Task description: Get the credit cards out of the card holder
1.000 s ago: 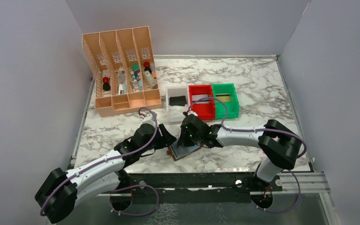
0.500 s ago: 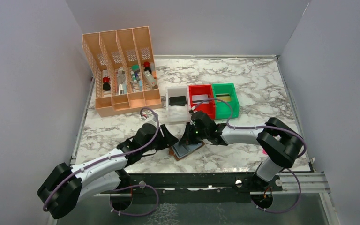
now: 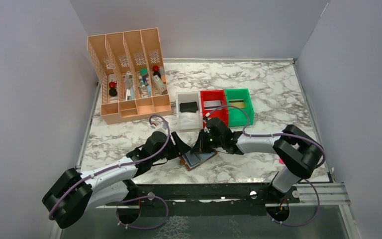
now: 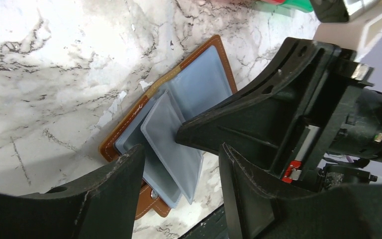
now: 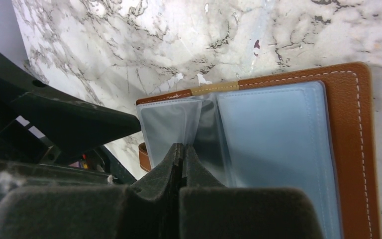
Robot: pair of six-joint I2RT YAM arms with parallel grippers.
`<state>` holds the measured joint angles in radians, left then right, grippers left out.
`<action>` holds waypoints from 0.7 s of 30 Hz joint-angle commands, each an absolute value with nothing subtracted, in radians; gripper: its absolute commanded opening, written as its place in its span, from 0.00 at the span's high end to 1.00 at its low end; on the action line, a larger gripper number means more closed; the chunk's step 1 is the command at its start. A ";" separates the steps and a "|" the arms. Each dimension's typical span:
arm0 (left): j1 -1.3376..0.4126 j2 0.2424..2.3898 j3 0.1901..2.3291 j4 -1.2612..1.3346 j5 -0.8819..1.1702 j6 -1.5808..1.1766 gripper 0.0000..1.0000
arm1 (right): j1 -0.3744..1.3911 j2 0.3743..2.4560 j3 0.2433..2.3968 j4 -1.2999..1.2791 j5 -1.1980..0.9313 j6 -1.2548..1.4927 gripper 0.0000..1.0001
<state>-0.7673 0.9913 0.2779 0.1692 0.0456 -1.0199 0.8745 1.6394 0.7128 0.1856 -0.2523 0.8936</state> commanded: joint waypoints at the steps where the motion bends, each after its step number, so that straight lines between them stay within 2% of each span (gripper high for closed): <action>1: -0.770 1.024 0.262 0.233 0.080 -1.043 0.41 | 0.860 1.606 0.696 0.226 -0.289 0.910 0.99; 12: -0.772 1.115 0.264 0.322 0.117 -1.063 0.41 | 0.841 1.612 0.678 0.254 -0.315 0.920 0.99; 15: -0.773 1.152 0.273 0.352 0.138 -1.068 0.45 | 0.838 1.612 0.669 0.266 -0.319 0.923 0.99; 21: -0.778 1.162 0.277 0.390 0.158 -1.065 0.58 | 0.833 1.590 0.654 0.266 -0.305 0.913 0.96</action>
<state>-0.7700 1.1648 0.2707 0.3180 0.1192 -1.0649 0.8421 1.6306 0.6704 0.2386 -0.2943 0.9161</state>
